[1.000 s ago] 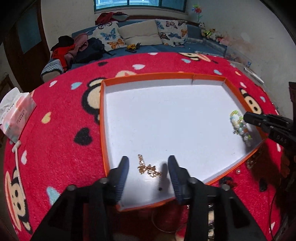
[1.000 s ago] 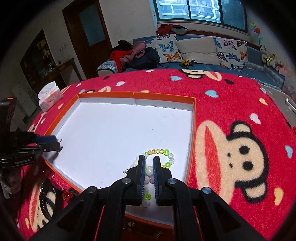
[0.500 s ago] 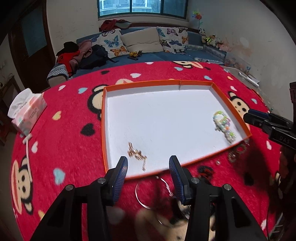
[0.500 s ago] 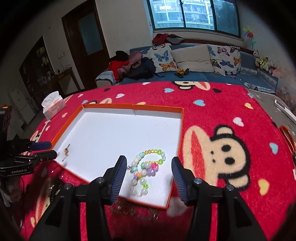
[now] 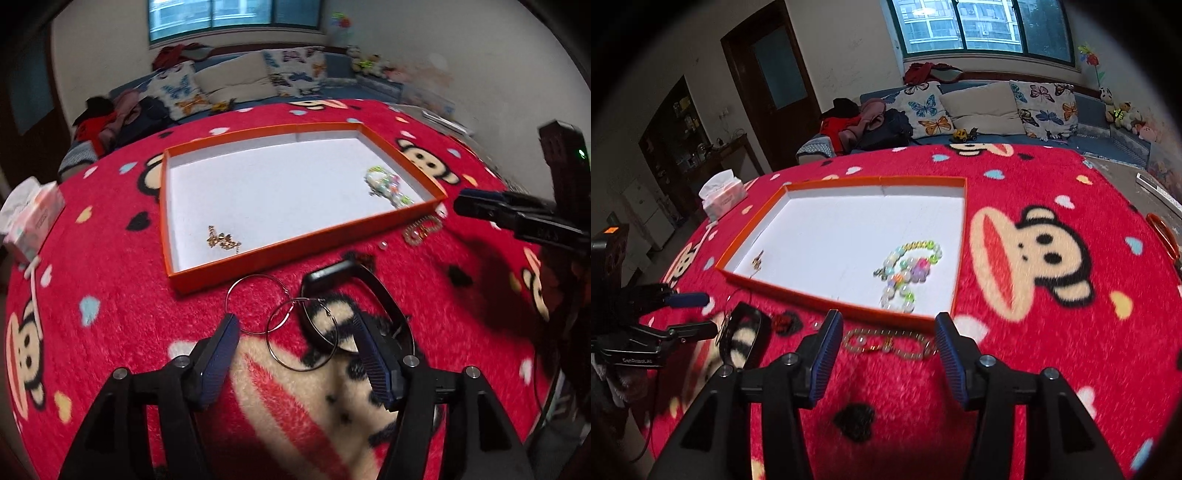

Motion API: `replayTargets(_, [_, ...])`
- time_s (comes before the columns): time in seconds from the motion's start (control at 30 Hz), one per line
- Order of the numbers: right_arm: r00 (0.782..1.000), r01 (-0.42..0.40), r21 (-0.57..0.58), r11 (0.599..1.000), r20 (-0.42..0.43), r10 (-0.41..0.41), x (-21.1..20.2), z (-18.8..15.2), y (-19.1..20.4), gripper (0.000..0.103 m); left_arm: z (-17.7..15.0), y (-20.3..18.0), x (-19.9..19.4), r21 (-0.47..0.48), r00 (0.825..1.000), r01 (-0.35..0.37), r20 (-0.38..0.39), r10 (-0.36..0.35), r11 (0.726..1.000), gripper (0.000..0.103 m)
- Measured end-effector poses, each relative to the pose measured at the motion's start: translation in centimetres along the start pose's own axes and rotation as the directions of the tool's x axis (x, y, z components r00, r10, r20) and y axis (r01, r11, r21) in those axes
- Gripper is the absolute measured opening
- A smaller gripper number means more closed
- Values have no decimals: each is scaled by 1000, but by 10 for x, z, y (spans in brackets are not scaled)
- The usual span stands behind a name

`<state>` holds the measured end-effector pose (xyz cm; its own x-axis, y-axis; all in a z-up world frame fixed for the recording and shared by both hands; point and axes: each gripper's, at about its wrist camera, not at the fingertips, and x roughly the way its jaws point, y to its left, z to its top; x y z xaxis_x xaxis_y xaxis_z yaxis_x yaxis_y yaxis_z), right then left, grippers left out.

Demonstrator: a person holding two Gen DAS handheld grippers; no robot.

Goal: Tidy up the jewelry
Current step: 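Withdraw both tools from the tray toward the remaining jewelry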

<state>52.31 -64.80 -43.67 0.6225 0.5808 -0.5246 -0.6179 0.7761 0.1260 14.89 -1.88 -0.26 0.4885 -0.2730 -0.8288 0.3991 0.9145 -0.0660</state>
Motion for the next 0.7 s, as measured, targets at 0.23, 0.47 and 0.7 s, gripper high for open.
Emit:
replayTargets(0.23, [1000,14,23,1000,-7,-14,-3,-4,0,56,2,2,11,149,997,74,-40,-69,986,70])
replayTargets(0.47, [999,41,49,998,1,-42,-14,-8,-2,56,-1,2,20,269,989,137,-88,-117,953,70])
replayTargets(0.7, [997,77,62,995,0,-77,-15,-8,2,56,3,13,21,307,982,186,-97,-164,933,70])
